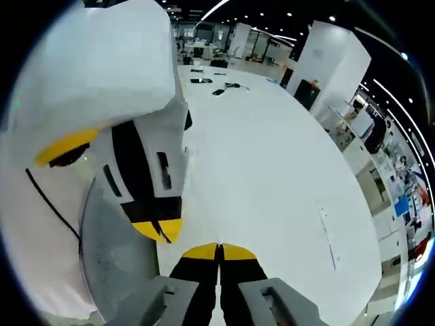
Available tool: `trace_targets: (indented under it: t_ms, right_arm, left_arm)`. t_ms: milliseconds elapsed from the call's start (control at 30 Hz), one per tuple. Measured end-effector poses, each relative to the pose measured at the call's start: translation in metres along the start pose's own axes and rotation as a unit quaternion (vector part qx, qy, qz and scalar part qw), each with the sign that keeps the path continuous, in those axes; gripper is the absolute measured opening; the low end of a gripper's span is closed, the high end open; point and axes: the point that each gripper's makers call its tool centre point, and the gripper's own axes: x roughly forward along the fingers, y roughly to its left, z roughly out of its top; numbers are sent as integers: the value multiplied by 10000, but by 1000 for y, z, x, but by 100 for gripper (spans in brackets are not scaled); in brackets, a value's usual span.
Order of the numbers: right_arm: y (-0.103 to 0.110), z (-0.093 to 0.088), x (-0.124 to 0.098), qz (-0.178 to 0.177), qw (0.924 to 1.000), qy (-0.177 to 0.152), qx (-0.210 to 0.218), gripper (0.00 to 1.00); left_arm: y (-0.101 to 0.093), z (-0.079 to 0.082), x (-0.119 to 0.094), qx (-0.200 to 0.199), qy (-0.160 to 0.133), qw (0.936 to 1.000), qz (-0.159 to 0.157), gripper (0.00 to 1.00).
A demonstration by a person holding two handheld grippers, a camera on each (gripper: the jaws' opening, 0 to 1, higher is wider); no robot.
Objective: Arrange the food packaging bags into a neat stack by flattening each bag and aligning their edges.
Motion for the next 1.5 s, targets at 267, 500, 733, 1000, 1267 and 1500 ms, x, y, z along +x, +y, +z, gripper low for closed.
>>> trace_targets:
  t_ms: [267, 500, 733, 1000, 1267, 1500]
  right_arm:
    - [-8, -2, 1, -89, 9999, -30, 57, 0]
    - [-15, -4, 0, -199, 9996, -85, 163, 0]
    - [-21, -7, 0, -342, 9992, -99, 181, 0]
    - [-22, -6, -1, -425, 9984, -195, 304, 0]
    - [-26, -5, -3, -530, 9973, -285, 433, 0]
    - [-28, -3, -4, -612, 9963, -359, 490, 0]
  left_arm:
    - [-7, -1, 2, -43, -49, 10000, -7, 0]
    - [-11, 1, 3, -70, -97, 9999, 36, 0]
    - [-16, -2, 4, -176, -159, 9997, 41, 0]
    - [-17, -6, 7, -220, -181, 9995, 132, 0]
    - [-18, -8, 9, -226, -215, 9992, 232, 0]
    - [-20, -9, 9, -210, -233, 9990, 329, 0]
